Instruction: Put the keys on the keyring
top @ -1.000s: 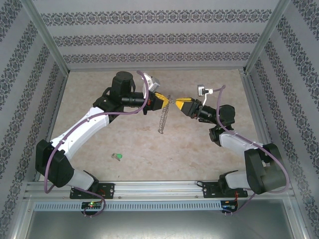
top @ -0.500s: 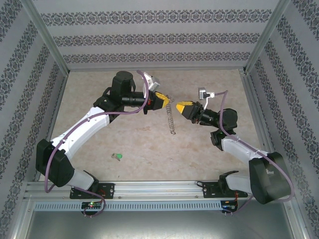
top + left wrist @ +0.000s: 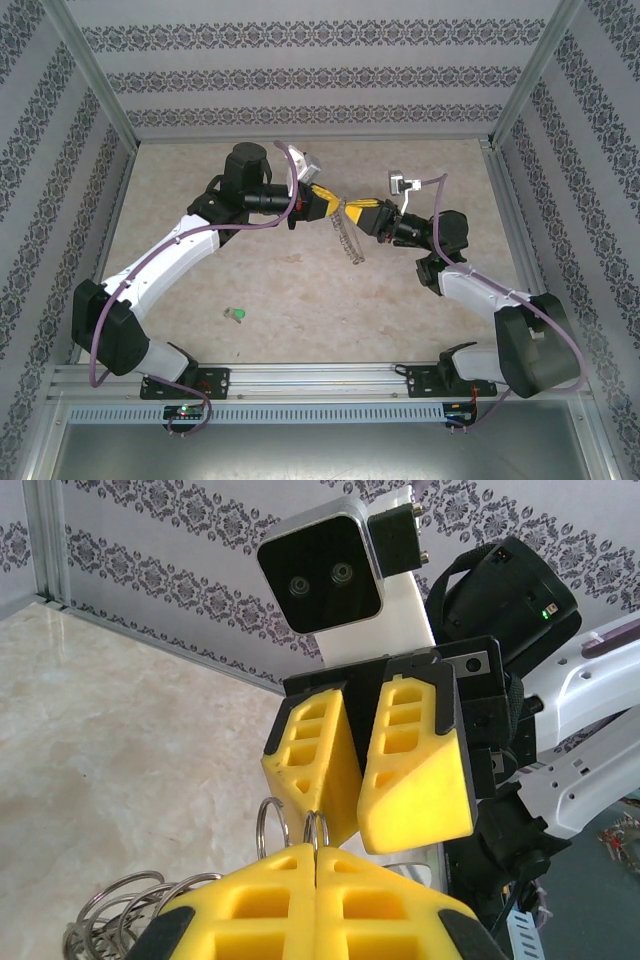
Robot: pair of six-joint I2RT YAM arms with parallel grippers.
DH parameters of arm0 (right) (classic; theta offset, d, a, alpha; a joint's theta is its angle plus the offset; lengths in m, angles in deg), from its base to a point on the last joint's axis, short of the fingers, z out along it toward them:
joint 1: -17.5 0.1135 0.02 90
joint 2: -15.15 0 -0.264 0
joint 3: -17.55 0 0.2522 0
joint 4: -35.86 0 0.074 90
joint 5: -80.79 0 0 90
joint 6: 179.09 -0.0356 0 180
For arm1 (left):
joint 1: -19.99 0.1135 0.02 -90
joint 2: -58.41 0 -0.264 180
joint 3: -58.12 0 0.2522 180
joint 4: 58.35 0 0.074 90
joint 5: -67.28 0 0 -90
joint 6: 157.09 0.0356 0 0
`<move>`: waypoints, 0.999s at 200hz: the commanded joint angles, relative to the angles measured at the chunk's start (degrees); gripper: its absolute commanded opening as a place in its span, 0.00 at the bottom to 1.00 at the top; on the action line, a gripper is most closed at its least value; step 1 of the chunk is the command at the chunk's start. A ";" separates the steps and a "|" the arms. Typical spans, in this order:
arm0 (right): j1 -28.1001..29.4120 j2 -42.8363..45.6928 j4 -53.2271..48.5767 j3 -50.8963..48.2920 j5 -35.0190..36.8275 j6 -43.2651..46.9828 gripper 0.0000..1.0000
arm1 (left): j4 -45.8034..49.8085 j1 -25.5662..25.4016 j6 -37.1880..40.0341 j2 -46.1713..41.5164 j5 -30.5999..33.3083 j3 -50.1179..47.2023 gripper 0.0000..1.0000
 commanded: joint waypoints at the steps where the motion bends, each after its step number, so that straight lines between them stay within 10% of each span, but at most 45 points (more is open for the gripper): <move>1: 0.75 -0.73 2.89 2.28 0.42 1.26 0.23 | -3.26 0.09 -0.92 -0.14 -2.17 0.58 0.00; 200: -0.52 -2.81 2.96 2.91 1.19 1.18 0.39 | -4.10 0.06 -1.98 -0.66 -3.57 0.27 0.00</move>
